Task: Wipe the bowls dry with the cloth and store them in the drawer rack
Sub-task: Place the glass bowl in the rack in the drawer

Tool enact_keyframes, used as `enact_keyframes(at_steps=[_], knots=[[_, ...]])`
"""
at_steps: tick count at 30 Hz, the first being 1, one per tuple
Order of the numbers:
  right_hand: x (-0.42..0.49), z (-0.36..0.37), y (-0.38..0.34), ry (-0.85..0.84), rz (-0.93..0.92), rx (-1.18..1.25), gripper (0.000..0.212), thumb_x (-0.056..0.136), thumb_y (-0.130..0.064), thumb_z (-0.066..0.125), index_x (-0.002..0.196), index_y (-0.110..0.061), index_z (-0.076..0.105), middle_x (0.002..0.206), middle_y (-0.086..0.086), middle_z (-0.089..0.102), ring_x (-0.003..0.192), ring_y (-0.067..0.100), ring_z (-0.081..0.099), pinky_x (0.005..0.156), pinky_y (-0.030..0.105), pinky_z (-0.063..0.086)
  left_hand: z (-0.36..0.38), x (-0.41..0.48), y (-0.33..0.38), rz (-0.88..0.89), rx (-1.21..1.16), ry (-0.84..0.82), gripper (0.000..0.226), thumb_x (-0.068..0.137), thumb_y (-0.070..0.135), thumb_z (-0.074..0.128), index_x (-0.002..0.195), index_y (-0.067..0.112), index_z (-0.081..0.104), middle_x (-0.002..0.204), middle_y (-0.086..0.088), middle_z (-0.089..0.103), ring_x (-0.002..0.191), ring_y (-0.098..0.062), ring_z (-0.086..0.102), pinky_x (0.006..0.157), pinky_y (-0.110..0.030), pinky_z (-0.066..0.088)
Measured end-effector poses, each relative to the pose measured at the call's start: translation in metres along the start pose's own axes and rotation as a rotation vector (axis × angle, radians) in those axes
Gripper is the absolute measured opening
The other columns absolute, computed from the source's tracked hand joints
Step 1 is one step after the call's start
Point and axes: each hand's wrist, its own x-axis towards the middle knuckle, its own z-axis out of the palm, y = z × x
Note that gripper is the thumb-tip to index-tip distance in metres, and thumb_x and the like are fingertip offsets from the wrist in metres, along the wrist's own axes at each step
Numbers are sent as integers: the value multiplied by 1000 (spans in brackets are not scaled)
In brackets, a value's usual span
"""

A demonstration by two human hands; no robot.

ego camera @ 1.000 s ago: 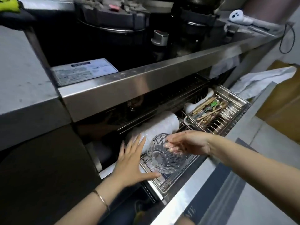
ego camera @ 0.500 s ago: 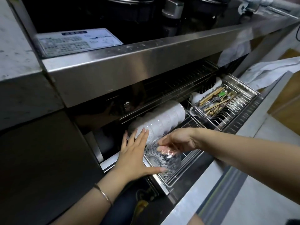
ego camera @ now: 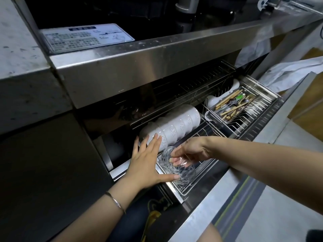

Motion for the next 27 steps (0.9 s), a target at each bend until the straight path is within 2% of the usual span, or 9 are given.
enact_keyframes(at_steps=[6,9,13,16,18,20,23,27], knots=[[-1,3,1,-34,0,-46,16,94,-19,54,86,-10,65,83,-1,67,81,11,58,55,15,50,0,1,1,-7,10,-32,133,51,95,36,152,21,-8,159,7,-14,146,-16,-16,112,-43,-24],[-7,5,-2,-14,-12,-99,17,93,-17,56,83,-8,67,73,0,69,67,10,59,57,15,50,-2,1,1,-12,14,-54,133,50,95,35,152,21,-7,159,7,-15,146,-16,-16,112,-43,-24],[-26,3,-4,132,-100,-324,26,91,-17,61,109,2,62,88,10,62,67,13,55,62,20,45,-8,-1,2,-6,13,-88,130,53,93,36,152,20,-6,160,5,-10,146,-16,-15,114,-44,-21],[-53,2,0,279,-329,-216,13,87,-8,66,98,-3,64,85,9,65,69,14,60,56,17,48,-24,-10,5,-8,-48,-121,112,71,80,47,152,19,1,161,4,-2,147,-15,-11,118,-40,-12],[-78,9,1,388,-527,-95,19,84,-5,68,102,-4,63,90,14,67,75,16,62,66,19,52,-44,-21,9,13,-70,-88,91,81,70,47,151,20,16,160,3,11,147,-14,2,120,-33,1],[-105,24,-5,480,-741,-104,20,83,-5,69,102,-4,65,91,13,68,78,14,63,77,21,52,-69,-36,16,49,-87,-45,68,87,61,50,143,25,37,152,7,33,141,-12,26,112,-26,22],[-150,57,-23,494,-1024,-140,19,82,-5,70,100,-4,67,98,8,71,89,10,67,82,18,51,-123,-69,30,119,-54,63,41,91,51,52,127,33,53,129,15,55,119,-7,50,96,-25,41],[-199,107,-59,441,-1270,-178,17,82,-2,69,99,-1,67,100,10,72,95,16,68,88,23,52,-199,-125,38,142,-9,228,30,92,48,50,119,37,58,115,19,61,102,-1,55,86,-25,45]])
